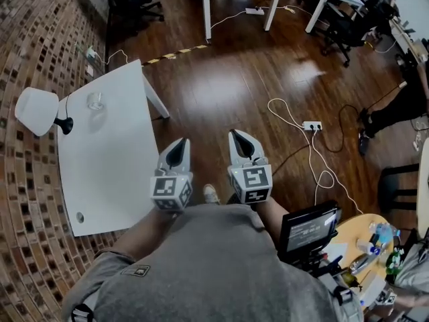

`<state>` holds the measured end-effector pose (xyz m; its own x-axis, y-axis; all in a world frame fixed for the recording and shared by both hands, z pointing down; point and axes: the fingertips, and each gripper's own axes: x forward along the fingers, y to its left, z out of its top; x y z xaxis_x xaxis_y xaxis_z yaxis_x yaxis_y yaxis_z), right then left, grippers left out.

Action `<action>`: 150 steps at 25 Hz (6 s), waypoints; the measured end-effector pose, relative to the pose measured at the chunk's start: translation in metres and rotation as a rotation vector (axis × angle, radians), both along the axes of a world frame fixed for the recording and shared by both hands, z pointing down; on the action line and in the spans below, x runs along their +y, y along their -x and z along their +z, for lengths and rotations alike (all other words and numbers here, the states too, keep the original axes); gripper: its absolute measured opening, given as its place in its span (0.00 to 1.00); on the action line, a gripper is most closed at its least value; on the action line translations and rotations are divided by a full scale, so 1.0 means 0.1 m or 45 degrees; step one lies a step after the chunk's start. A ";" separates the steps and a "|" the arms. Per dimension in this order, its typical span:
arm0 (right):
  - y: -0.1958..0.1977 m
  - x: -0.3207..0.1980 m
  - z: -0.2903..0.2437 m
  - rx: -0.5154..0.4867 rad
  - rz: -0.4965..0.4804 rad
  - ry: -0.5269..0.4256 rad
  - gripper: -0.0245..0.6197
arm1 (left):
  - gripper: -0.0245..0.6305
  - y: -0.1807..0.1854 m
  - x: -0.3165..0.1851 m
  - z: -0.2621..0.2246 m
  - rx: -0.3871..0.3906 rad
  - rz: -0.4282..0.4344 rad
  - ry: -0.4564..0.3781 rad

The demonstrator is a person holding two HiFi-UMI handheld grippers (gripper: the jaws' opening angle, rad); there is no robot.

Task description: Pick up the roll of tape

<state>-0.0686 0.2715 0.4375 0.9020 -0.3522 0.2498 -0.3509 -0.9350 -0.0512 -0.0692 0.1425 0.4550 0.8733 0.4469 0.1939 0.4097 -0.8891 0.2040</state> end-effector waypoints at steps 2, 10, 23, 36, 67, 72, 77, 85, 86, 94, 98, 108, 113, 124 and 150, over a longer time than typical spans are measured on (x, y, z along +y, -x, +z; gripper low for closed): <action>-0.15 -0.03 0.01 -0.012 -0.010 0.000 0.05 | 0.04 -0.11 -0.04 0.00 -0.009 -0.014 0.005; -0.82 -0.05 0.00 -0.009 -0.108 -0.015 0.05 | 0.04 -0.63 -0.14 0.06 -0.042 -0.137 -0.010; -1.97 -0.13 -0.07 -0.018 -0.502 -0.058 0.05 | 0.04 -1.46 -0.13 -0.05 -0.058 -0.546 -0.038; -2.41 -1.25 0.21 -0.071 -0.940 -0.067 0.05 | 0.04 -1.41 -1.09 0.19 -0.107 -1.041 -0.009; -3.30 -3.78 0.13 -0.062 -1.819 -0.030 0.05 | 0.04 -1.91 -2.78 0.30 -0.170 -1.905 0.075; -3.44 -3.95 0.22 -0.077 -1.962 -0.005 0.05 | 0.04 -2.01 -2.82 0.31 -0.184 -2.046 0.087; -3.44 -4.07 0.29 -0.096 -2.019 0.012 0.05 | 0.04 -2.00 -2.85 0.38 -0.219 -2.107 0.084; -3.40 -4.25 0.43 -0.124 -2.057 0.069 0.05 | 0.04 -2.08 -3.04 0.69 -0.309 -2.151 0.099; -3.41 -4.26 0.46 -0.130 -2.059 0.079 0.05 | 0.04 -2.10 -3.06 0.74 -0.323 -2.157 0.108; -3.43 -4.37 0.70 -0.190 -2.084 0.147 0.05 | 0.18 -2.26 -3.27 1.26 -0.499 -2.128 0.105; -3.47 -4.33 0.88 -0.242 -2.099 0.245 0.05 | 0.46 -2.38 -3.44 1.43 -0.567 -2.106 0.043; -3.65 -4.31 1.03 -0.247 -2.080 0.286 0.05 | 0.60 -2.51 -3.97 1.76 -0.610 -2.180 -0.029; -3.73 -4.32 1.02 -0.234 -2.066 0.302 0.05 | 0.60 -2.50 -4.11 1.76 -0.596 -2.216 -0.066; -3.68 -4.30 0.92 -0.201 -2.082 0.290 0.05 | 0.41 -2.51 -4.09 1.65 -0.537 -2.115 -0.085; -2.93 -4.34 0.48 -0.098 -2.211 0.113 0.05 | 0.41 -1.66 -3.27 0.68 -0.361 -2.126 -0.134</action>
